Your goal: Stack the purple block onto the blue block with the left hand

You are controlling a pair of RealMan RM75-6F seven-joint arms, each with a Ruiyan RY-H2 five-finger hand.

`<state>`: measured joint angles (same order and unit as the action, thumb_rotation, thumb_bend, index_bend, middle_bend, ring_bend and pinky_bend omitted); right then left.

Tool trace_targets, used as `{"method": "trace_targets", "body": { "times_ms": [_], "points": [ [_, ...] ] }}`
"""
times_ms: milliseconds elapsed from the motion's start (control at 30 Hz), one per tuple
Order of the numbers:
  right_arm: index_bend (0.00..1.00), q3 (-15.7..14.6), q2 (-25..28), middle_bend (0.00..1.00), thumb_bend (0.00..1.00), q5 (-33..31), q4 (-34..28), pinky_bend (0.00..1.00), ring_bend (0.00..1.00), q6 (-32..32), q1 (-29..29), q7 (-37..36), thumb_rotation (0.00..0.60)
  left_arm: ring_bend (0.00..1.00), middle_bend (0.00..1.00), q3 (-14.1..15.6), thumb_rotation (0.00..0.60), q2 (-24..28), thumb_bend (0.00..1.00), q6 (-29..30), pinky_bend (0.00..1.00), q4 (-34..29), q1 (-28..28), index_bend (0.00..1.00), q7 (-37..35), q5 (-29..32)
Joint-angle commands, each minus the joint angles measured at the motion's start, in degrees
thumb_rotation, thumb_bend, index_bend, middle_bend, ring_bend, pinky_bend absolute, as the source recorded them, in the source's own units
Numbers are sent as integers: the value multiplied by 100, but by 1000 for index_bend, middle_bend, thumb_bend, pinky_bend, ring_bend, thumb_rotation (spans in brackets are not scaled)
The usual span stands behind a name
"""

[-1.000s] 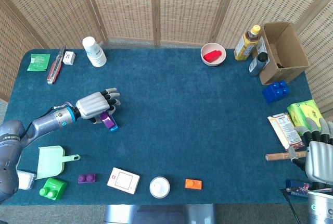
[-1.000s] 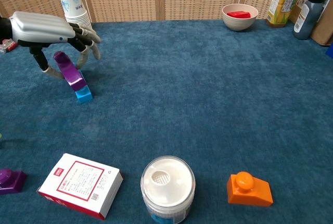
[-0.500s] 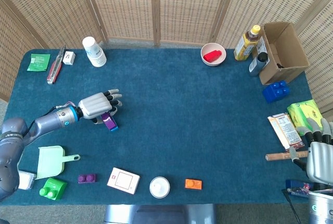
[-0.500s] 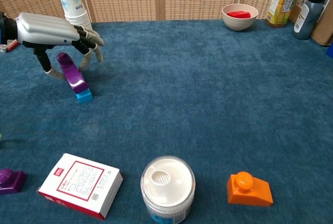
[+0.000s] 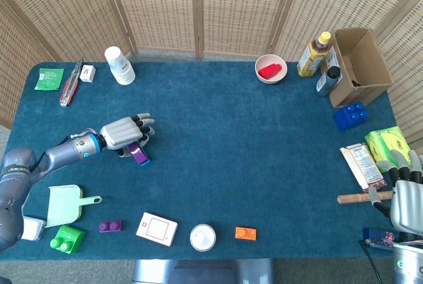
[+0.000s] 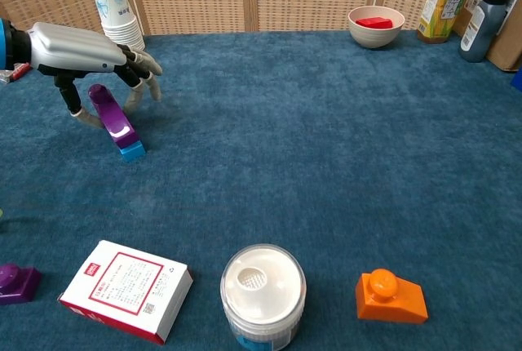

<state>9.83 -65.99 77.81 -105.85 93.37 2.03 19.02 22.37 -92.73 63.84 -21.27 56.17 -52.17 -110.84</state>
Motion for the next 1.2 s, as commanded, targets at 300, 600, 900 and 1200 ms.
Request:
{"method": "trace_targets", "body": {
  "times_ms": [300,600,900,1200],
  "points": [
    [325,1,1,169,284,0,-2,80,0,6,-13,-5,600,89,242,7,600,125,358,-225,0,-274,137,613,-161,48],
    [325,-1,5,169,285,1,8,80,0,18,-31,-27,600,89,242,-33,600,168,355,-348,0,-407,158,609,-136,122],
    [325,1,11,169,285,-13,31,80,0,20,-48,-54,600,89,252,-25,600,218,354,-570,0,-601,212,597,-342,181],
    [325,4,19,169,283,-4,52,80,0,33,-64,-99,600,89,252,-46,600,291,354,-683,0,-811,272,602,-513,243]
  ]
}}
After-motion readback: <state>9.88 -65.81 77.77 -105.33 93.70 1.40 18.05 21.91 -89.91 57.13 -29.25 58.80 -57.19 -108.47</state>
